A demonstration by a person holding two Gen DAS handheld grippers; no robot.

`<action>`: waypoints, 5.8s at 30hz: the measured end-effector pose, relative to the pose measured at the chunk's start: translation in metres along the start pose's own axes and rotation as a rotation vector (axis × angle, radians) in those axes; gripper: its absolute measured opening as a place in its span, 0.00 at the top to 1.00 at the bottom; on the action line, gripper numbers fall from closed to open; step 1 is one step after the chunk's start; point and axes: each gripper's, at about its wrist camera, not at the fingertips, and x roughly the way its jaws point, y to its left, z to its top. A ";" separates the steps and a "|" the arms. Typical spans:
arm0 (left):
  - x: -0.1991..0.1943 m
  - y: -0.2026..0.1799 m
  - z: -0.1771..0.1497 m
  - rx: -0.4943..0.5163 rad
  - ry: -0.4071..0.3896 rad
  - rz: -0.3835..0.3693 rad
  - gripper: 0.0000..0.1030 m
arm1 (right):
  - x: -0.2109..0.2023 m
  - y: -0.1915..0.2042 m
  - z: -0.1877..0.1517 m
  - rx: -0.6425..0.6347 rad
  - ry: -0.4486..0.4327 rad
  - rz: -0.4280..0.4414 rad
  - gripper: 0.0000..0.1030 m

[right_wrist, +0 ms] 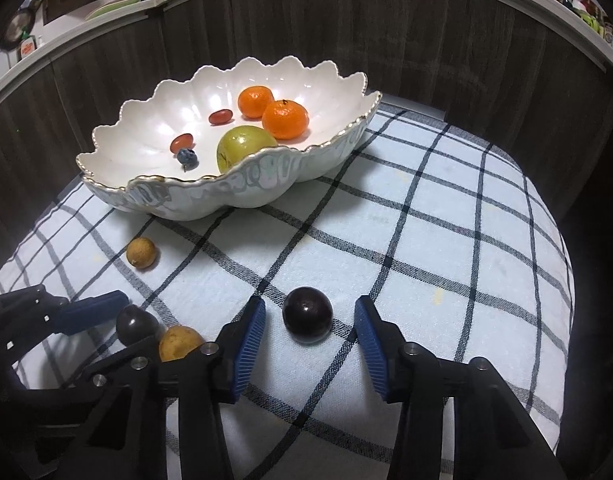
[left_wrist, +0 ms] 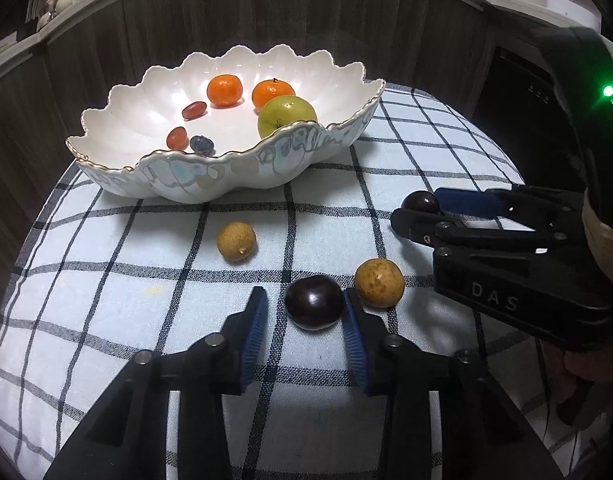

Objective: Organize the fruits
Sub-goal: 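Grasp a dark plum with the left tool while the right tool grasps the other dark plum, then lift and carry the plum over the bowl while the right tool carries its plum, then open the left tool to drop the plum while the right tool releases its plum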

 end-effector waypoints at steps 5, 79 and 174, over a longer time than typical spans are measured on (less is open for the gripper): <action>0.000 -0.002 0.000 0.011 0.000 -0.007 0.72 | 0.002 0.001 -0.003 -0.001 0.005 -0.003 0.71; -0.095 0.059 0.043 -0.042 -0.147 0.034 0.72 | -0.096 0.057 0.020 0.182 -0.115 -0.043 0.74; -0.023 0.148 0.131 0.021 -0.074 -0.004 0.38 | -0.016 0.084 0.103 0.270 0.001 -0.117 0.39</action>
